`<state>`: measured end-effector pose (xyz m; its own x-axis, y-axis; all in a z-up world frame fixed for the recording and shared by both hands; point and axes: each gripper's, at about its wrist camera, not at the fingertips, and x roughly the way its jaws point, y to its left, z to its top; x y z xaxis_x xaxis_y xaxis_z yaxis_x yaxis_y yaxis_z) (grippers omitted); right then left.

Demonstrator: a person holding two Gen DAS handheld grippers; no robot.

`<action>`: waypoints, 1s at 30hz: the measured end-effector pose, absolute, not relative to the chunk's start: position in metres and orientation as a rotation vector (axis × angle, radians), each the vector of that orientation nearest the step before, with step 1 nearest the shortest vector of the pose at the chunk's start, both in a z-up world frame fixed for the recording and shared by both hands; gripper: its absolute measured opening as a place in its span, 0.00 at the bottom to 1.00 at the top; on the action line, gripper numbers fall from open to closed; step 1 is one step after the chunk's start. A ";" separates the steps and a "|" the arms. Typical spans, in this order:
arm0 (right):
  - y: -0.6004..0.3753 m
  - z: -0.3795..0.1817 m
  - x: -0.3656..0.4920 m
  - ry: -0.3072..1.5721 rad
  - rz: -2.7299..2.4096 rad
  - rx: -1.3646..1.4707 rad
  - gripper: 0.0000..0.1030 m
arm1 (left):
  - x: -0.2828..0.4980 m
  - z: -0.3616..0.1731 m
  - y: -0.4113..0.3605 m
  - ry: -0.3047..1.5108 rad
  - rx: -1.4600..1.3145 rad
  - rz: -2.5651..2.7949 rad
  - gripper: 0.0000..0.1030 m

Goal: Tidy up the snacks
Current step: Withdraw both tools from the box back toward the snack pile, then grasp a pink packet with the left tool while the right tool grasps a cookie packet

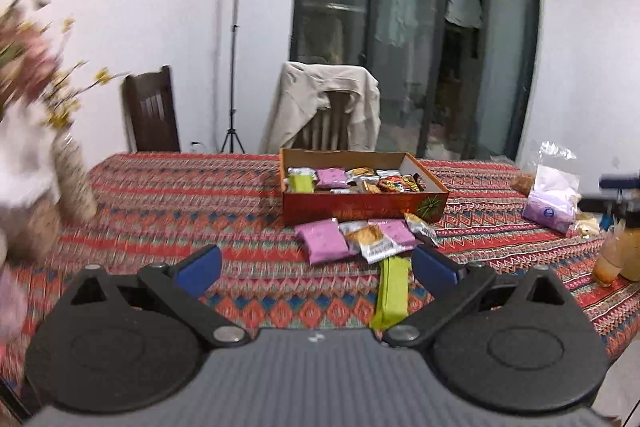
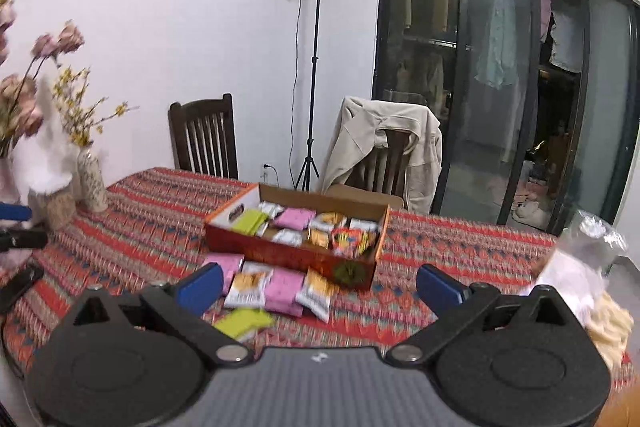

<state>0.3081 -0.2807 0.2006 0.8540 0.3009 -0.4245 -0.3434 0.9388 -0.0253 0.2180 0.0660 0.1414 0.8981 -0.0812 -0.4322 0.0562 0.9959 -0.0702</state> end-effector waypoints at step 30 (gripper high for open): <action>-0.258 0.036 0.273 0.592 0.261 0.021 1.00 | 0.268 0.034 0.059 0.670 -0.070 0.000 1.00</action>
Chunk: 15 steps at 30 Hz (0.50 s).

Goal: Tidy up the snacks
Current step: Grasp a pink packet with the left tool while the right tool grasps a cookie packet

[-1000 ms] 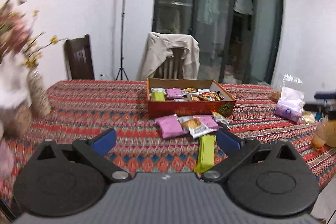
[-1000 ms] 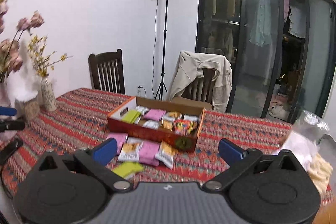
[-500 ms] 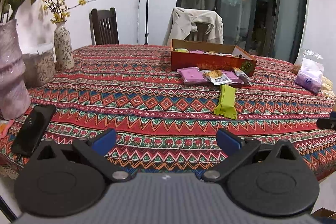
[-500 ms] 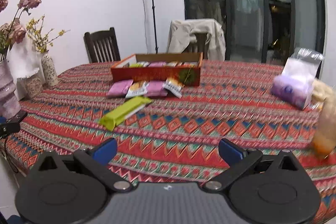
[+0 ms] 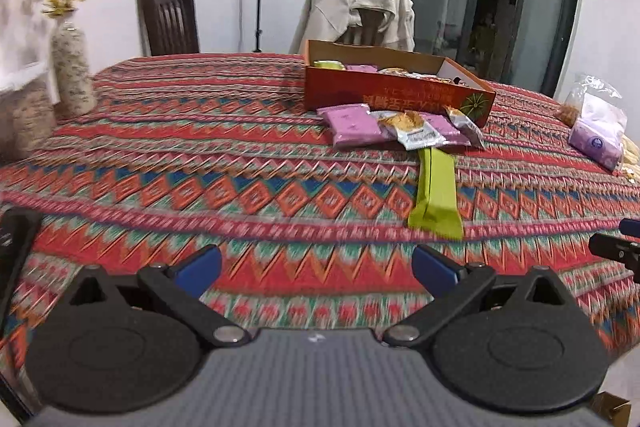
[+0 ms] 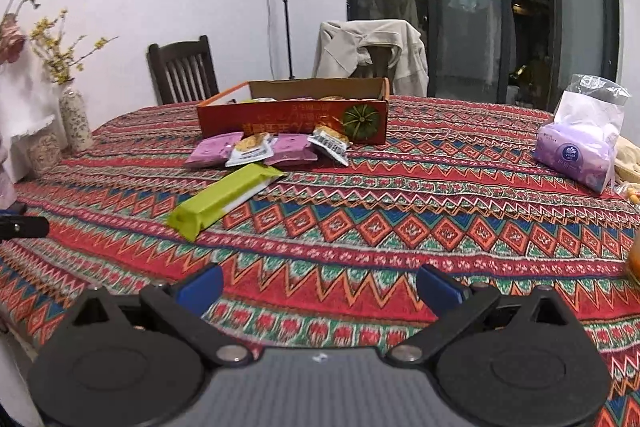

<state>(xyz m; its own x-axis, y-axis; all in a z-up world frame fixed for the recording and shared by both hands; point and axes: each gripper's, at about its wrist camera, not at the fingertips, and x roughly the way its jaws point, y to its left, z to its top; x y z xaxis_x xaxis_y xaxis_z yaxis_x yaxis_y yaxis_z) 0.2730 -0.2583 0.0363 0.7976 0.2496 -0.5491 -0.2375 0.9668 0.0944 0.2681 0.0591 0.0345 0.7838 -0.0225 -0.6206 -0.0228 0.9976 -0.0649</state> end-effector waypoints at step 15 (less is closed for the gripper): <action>-0.222 0.043 0.460 0.627 0.315 0.121 0.87 | 0.489 0.017 0.043 0.671 -0.047 -0.125 1.00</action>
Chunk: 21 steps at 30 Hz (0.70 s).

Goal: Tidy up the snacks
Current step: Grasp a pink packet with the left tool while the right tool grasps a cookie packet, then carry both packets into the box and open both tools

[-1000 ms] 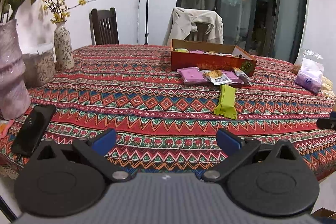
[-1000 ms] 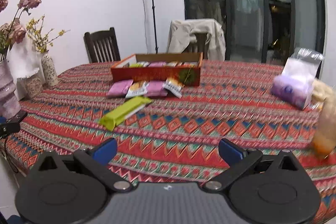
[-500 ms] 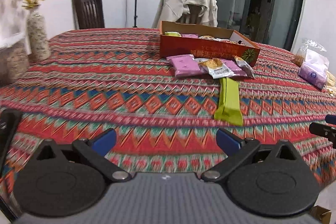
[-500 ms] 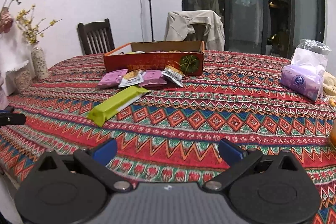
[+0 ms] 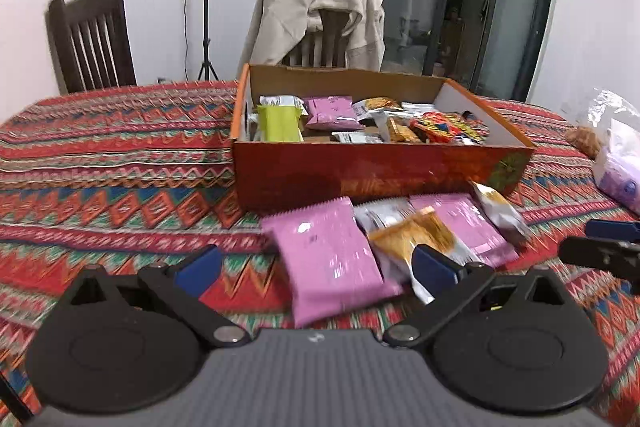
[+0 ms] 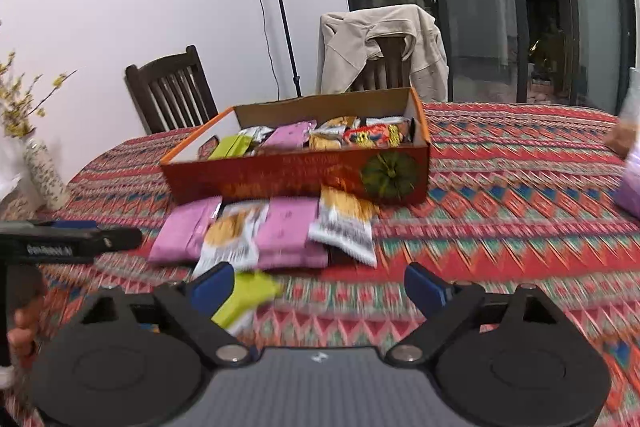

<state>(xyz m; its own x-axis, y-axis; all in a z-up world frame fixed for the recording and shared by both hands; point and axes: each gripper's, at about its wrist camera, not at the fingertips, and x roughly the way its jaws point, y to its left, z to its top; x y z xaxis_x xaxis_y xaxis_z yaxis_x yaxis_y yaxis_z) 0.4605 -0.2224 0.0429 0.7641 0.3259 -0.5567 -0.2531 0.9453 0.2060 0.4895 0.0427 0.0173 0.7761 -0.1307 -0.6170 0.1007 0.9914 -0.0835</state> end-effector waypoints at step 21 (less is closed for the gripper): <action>-0.239 -0.013 0.559 0.678 0.312 0.387 0.39 | 0.520 -0.013 0.044 0.697 -0.069 -0.110 0.58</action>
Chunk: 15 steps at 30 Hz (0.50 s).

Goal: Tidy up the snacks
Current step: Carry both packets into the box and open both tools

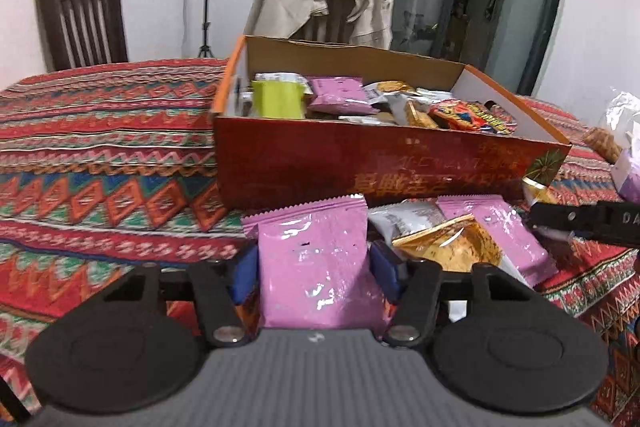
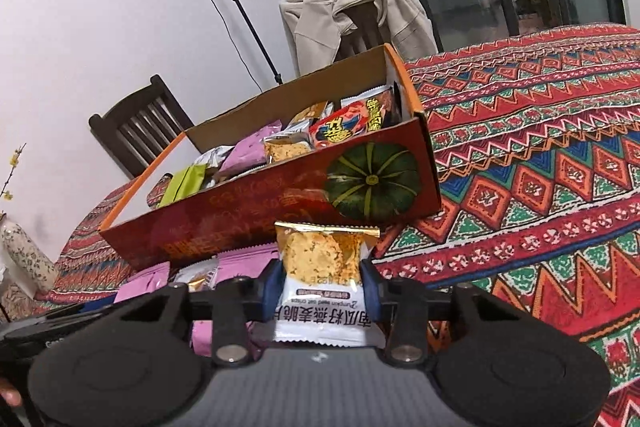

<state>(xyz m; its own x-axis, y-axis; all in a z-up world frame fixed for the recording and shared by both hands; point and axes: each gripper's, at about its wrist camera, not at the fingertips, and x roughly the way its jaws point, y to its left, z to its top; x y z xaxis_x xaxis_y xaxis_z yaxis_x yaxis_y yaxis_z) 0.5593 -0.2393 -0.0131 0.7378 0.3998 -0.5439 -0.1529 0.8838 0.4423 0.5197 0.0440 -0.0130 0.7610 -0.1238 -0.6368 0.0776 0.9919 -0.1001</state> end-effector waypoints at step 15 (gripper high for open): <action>-0.232 0.065 0.414 0.524 0.328 0.139 0.39 | 0.341 0.067 0.059 0.542 -0.064 -0.145 0.58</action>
